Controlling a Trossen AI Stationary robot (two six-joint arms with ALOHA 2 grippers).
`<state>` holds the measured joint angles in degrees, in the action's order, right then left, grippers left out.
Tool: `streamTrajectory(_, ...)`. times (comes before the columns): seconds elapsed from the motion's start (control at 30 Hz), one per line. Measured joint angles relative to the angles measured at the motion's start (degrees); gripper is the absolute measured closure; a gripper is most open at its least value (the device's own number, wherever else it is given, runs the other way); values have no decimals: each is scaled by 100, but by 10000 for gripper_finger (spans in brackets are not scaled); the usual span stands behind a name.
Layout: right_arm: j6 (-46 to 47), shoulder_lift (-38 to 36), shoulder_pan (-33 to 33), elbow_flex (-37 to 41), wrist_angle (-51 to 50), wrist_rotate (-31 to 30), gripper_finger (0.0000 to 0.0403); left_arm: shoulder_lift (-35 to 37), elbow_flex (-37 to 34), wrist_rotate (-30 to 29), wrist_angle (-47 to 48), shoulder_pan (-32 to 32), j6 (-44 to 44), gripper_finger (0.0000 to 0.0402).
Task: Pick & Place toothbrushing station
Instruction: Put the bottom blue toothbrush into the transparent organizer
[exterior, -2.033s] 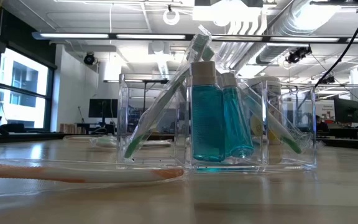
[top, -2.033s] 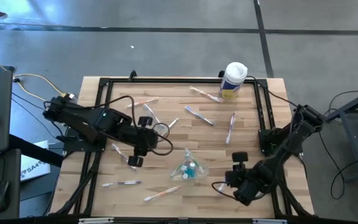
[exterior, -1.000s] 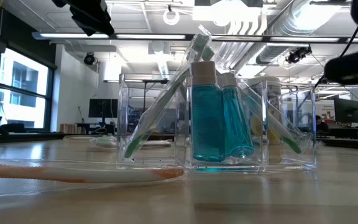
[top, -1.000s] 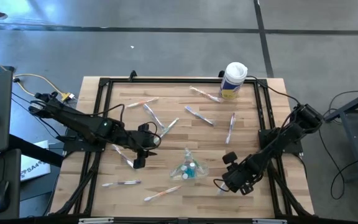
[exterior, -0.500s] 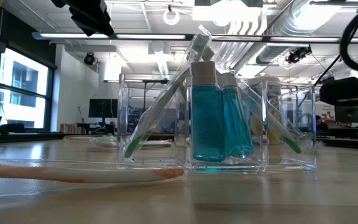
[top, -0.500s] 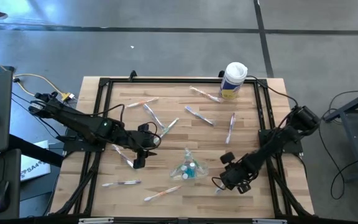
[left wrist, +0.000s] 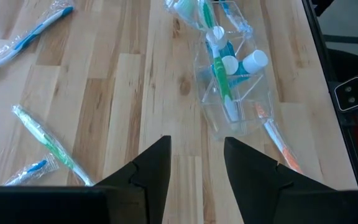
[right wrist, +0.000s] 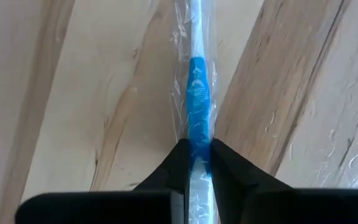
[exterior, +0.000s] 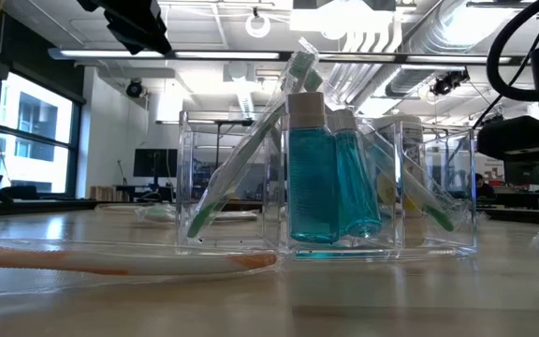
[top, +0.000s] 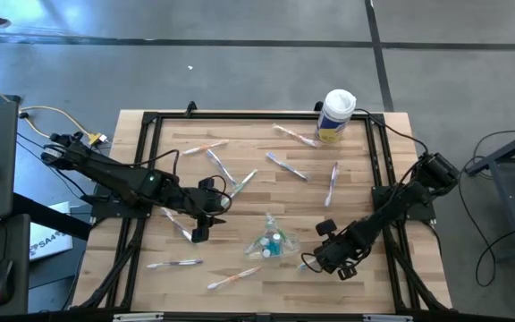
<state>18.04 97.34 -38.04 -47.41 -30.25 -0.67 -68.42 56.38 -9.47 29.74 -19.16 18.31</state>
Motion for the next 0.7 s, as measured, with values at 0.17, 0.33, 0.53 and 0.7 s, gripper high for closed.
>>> streamTrajectory(0.17,213,-91,-9,16,-142,-13,371,-2,0,0,1,1,0,254)
streamTrajectory(0.33,469,-450,-157,-28,-566,-206,371,-2,0,-2,21,-1,-2,254)
streamTrajectory(0.53,1061,-959,-480,-345,-1607,-908,371,-2,2,-59,-9,1,-188,254)
streamTrajectory(0.7,1612,-1444,-841,-423,-1985,-1462,388,-2,2,-78,-7,-1,-234,254)
